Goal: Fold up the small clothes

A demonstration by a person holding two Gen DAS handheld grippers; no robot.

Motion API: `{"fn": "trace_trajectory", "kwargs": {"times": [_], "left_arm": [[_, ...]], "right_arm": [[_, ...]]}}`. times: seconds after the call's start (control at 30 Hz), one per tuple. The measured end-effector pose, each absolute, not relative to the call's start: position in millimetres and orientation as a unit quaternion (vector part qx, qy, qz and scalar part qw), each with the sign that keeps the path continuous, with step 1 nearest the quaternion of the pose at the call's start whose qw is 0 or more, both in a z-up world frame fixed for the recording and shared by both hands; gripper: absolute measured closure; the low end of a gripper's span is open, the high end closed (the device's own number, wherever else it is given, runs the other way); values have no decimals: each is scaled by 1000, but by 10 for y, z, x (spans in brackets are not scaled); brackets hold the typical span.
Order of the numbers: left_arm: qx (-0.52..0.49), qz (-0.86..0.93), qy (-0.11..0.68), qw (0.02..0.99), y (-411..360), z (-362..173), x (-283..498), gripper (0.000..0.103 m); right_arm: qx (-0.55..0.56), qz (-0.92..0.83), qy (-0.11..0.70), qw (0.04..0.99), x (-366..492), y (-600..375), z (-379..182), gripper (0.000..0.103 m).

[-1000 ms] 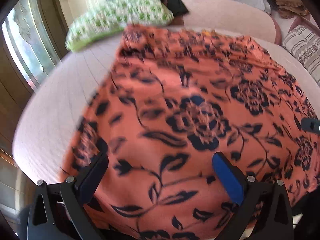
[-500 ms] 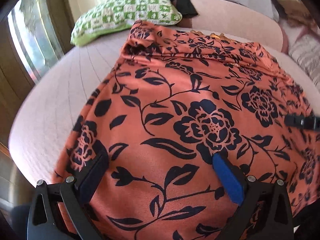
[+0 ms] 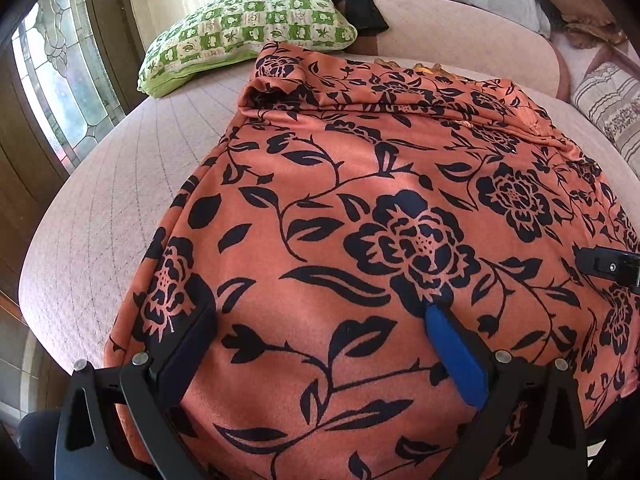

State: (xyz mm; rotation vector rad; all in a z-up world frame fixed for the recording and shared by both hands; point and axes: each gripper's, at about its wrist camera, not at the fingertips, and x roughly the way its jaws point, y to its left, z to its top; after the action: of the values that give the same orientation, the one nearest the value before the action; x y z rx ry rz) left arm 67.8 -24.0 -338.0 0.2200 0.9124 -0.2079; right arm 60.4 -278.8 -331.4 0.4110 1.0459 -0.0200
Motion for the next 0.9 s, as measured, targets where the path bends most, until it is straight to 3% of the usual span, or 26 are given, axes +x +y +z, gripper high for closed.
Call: {"fn": "trace_trajectory", "kwargs": {"times": [0.8, 0.9], "left_arm": [[94, -106, 463, 875, -184, -3300, 730, 0], [84, -90, 461, 879, -72, -3193, 769, 0]], "right_arm": [[217, 27, 485, 847, 140, -2753, -3341, 58], [227, 41, 486, 843, 114, -2781, -3331, 52]]}}
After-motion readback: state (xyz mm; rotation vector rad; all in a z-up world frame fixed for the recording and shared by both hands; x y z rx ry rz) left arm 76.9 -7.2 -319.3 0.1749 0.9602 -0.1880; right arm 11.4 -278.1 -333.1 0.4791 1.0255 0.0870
